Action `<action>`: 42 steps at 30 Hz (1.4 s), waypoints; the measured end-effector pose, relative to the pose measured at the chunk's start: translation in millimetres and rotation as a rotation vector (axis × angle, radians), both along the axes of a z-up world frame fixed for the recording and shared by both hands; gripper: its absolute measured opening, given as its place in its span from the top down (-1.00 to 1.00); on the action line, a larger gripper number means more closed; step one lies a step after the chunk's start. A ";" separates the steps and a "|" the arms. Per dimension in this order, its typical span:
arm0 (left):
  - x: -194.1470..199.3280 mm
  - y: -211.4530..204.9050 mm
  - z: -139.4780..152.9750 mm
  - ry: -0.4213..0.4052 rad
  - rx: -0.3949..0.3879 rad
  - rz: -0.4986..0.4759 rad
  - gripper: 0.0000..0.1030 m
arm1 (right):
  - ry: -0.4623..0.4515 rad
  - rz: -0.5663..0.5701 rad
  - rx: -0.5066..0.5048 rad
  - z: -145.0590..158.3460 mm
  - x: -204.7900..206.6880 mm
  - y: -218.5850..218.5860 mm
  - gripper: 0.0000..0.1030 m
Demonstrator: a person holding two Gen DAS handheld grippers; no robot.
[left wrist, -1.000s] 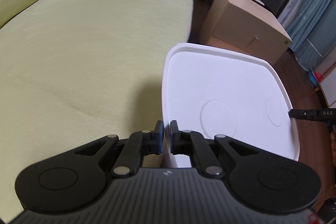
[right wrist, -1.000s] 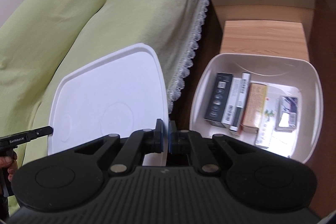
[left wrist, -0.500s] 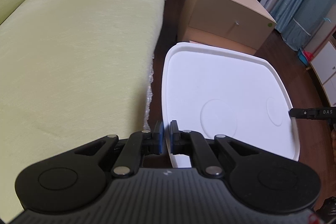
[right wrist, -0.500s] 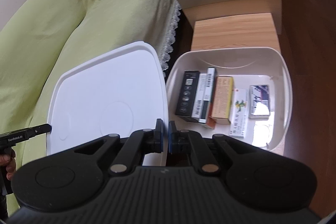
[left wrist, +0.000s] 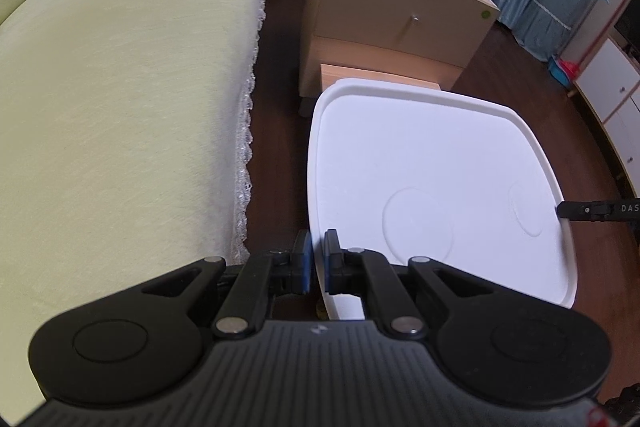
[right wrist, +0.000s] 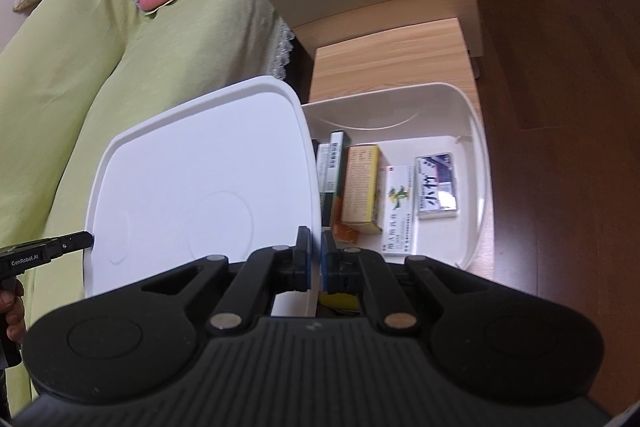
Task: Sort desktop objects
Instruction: 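Carry the white lid with both grippers over the white basin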
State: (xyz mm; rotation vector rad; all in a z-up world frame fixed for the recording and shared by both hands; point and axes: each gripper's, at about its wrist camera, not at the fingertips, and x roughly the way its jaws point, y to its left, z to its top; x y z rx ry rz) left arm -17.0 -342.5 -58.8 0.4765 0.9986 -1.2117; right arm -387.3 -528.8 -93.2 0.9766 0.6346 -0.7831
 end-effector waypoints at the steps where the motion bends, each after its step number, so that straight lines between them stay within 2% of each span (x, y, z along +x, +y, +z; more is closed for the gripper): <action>1: -0.9 -1.3 -0.7 0.002 0.002 -0.005 0.94 | 0.003 -0.005 0.000 -0.8 -2.4 -0.6 0.90; 23: -16.1 -46.5 -24.1 0.013 0.053 -0.086 0.94 | 0.041 -0.080 0.046 -29.0 -36.2 -16.2 0.90; 42: -34.5 -88.2 -60.6 0.016 0.109 -0.131 0.93 | 0.099 -0.115 0.072 -55.3 -49.8 -38.9 0.89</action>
